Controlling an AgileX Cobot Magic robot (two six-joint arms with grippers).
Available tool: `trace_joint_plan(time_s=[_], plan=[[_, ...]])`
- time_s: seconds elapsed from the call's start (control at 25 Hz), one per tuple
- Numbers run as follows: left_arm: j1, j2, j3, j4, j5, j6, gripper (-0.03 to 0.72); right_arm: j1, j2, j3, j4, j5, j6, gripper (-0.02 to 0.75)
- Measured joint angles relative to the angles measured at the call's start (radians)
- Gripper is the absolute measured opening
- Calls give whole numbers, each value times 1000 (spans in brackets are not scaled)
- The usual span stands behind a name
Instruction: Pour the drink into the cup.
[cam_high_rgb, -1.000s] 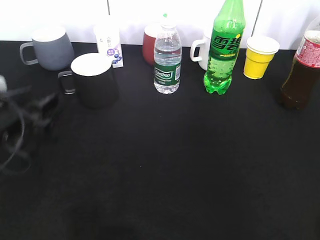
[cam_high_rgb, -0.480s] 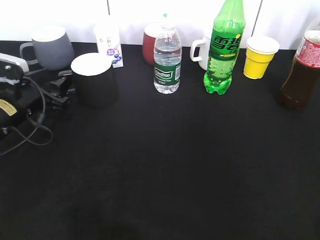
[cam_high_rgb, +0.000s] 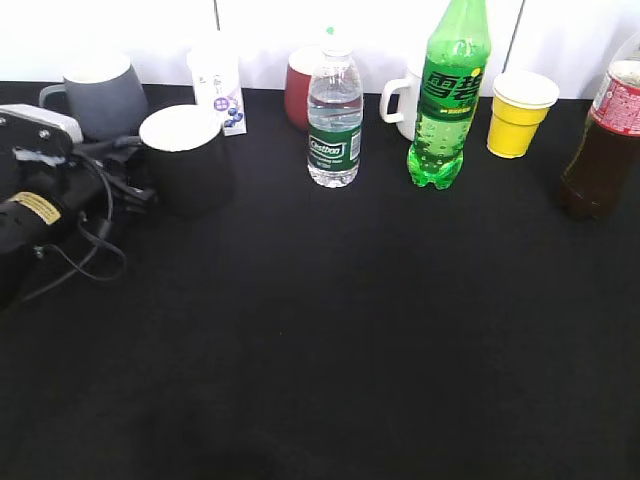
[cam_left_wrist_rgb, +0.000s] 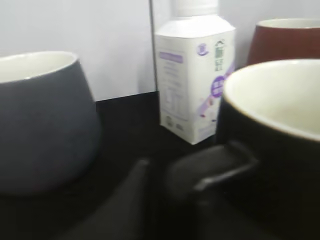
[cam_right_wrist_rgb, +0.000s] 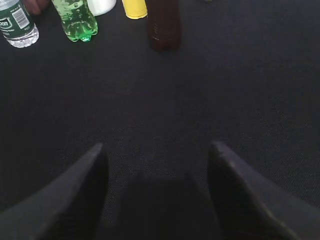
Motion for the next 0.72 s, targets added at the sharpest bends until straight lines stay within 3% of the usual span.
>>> trace_joint_plan(time_s=[0.04, 0.28, 0.36, 0.44, 0.6, 0.72], plan=[[0, 2, -1, -1, -13, -13, 55, 0, 0, 0, 0, 0, 0, 480], [3, 3, -1, 22, -11, -89, 49, 0, 0, -4, 42, -28, 1, 480], [4, -28, 2, 69, 33, -97, 46, 0, 0, -28, 40, -268, -39, 475], [3, -59, 16, 89, 61, -97, 37, 0, 65, -34, 11, -537, -64, 398], [3, -74, 39, 90, 67, -97, 37, 0, 327, -87, 1, -834, -78, 208], [3, -74, 39, 88, 67, -99, 37, 0, 541, -89, -31, -946, -85, 187]])
